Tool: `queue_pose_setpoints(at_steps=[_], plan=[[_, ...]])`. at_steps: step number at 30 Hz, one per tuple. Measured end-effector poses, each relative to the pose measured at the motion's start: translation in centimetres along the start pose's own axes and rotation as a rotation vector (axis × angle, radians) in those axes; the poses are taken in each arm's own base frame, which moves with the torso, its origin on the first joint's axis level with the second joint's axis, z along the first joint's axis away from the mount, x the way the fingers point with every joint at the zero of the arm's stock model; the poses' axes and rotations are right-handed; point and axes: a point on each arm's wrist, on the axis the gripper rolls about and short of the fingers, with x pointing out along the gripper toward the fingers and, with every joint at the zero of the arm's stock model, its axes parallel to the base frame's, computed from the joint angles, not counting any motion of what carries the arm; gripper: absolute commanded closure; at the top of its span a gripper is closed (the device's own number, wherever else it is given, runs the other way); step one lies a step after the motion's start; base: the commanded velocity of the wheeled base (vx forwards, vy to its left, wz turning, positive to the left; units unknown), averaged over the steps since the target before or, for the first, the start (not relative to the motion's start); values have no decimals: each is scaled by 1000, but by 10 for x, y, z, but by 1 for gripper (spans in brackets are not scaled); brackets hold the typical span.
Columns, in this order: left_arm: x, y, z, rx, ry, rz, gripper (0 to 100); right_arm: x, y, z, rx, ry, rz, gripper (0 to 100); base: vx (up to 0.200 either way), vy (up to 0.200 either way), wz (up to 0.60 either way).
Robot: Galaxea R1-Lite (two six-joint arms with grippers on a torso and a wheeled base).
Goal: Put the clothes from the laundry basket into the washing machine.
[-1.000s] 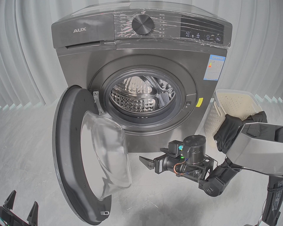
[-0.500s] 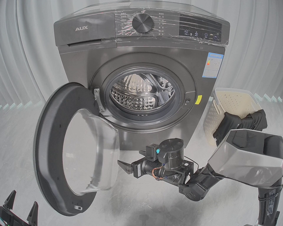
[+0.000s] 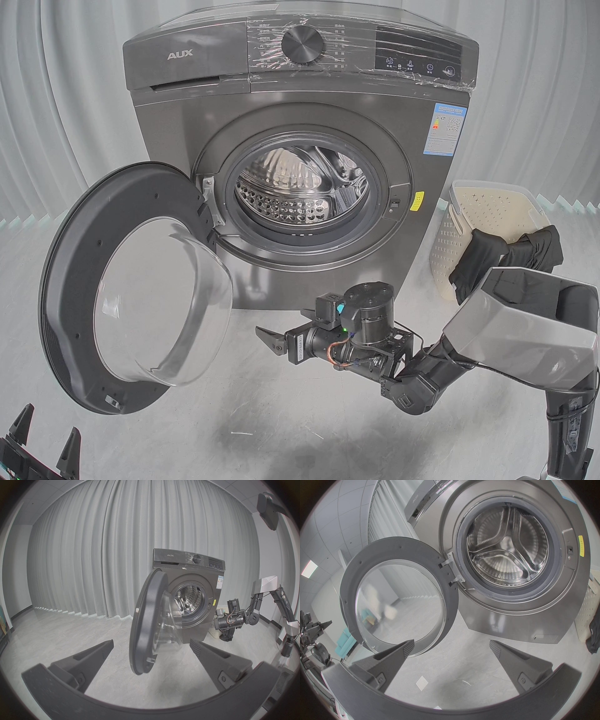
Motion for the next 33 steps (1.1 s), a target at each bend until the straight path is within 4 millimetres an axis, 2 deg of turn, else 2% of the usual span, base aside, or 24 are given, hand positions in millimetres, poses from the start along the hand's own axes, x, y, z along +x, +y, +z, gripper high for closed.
queue_pose_setpoints(at_steps=[7, 17, 26, 33], plan=[[0, 0, 0, 0, 0, 0, 0, 12, 7, 11, 1, -17, 14, 0, 0, 0, 0], [0, 0, 0, 0, 0, 0, 0, 44, 36, 25, 25, -52, 37, 0, 0, 0, 0], [0, 0, 0, -1, 0, -1, 0, 77, 49, 19, 33, -77, 20, 0, 0, 0, 0], [0, 0, 0, -1, 0, -1, 0, 93, 57, 8, 56, -75, 10, 0, 0, 0, 0]])
